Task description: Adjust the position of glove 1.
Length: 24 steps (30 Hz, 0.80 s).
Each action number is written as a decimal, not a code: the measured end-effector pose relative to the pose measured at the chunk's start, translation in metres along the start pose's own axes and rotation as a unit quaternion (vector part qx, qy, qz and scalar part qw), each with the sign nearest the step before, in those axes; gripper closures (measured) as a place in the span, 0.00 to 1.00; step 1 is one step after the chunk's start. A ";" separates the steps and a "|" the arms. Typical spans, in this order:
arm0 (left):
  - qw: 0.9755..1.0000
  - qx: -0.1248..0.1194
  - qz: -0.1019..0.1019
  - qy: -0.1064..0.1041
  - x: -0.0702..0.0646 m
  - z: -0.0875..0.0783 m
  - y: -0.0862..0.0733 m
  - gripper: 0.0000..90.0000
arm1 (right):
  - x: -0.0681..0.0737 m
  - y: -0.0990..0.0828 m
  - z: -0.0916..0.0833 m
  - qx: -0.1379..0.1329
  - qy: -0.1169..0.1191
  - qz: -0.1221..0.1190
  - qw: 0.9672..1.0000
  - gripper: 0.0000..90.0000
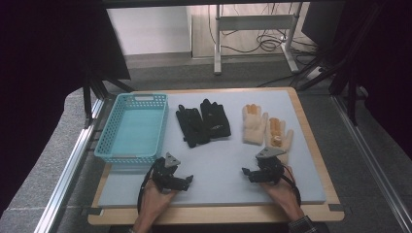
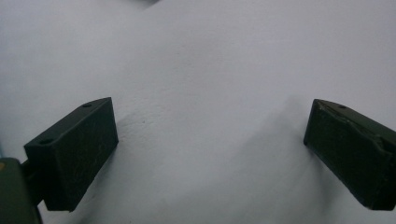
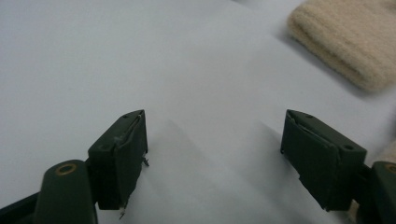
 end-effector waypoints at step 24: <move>1.000 -0.001 -0.001 0.000 0.000 0.000 0.000 0.03 | 0.001 0.000 0.001 0.005 0.005 -0.004 1.000 0.18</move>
Point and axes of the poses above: each handheld gripper's, and its own axes: z roughly forward along the jaws, y roughly out of its top, x roughly to its left, the point moved 4 cm from there along z, roughly forward along the jaws, and after that the axes turned 2 degrees about -x, right-handed, at the moved point
